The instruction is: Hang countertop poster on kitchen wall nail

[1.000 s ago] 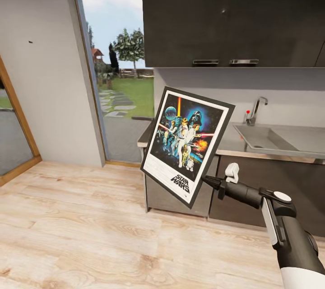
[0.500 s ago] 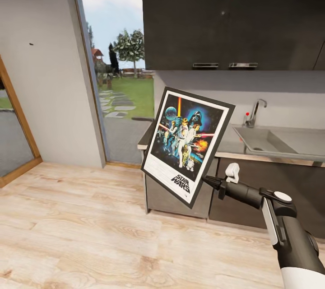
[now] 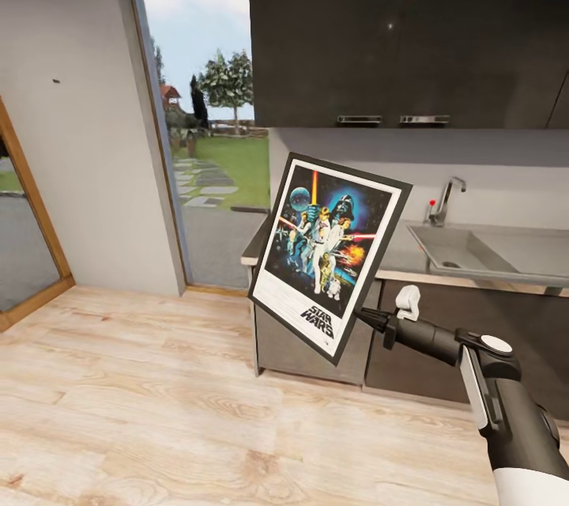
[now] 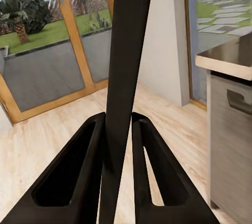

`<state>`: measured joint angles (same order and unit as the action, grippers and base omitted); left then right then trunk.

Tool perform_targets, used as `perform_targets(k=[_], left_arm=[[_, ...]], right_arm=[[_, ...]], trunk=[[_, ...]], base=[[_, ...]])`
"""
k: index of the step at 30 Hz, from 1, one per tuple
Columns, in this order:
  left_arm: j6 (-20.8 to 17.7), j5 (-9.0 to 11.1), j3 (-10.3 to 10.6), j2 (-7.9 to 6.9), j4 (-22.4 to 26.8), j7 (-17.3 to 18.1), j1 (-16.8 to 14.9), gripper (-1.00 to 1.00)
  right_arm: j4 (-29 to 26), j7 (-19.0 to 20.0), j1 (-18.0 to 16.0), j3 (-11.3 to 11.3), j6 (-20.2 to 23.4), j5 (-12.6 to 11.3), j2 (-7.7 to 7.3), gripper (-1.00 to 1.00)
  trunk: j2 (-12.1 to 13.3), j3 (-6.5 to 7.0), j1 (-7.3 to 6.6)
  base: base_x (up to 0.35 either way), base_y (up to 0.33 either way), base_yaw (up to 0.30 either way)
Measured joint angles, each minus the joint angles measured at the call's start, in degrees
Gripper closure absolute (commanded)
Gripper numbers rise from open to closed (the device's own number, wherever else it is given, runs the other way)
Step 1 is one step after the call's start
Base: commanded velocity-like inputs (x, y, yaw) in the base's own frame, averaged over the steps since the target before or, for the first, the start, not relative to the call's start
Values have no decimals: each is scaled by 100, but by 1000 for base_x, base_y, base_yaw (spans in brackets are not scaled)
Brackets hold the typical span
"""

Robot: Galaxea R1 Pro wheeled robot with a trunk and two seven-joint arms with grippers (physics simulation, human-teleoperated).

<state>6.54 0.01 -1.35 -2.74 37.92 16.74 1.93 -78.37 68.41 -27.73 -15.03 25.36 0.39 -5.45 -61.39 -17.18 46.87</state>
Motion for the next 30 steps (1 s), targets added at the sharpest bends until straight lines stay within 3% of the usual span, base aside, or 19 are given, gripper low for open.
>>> perform_targets(k=[30], left_arm=[[0,0,0,0,0,-8,0,-100]], right_arm=[[0,-9,0,4,4,0,-1,100]], trunk=[[1204,540,-660]], base=[[0,0,0]])
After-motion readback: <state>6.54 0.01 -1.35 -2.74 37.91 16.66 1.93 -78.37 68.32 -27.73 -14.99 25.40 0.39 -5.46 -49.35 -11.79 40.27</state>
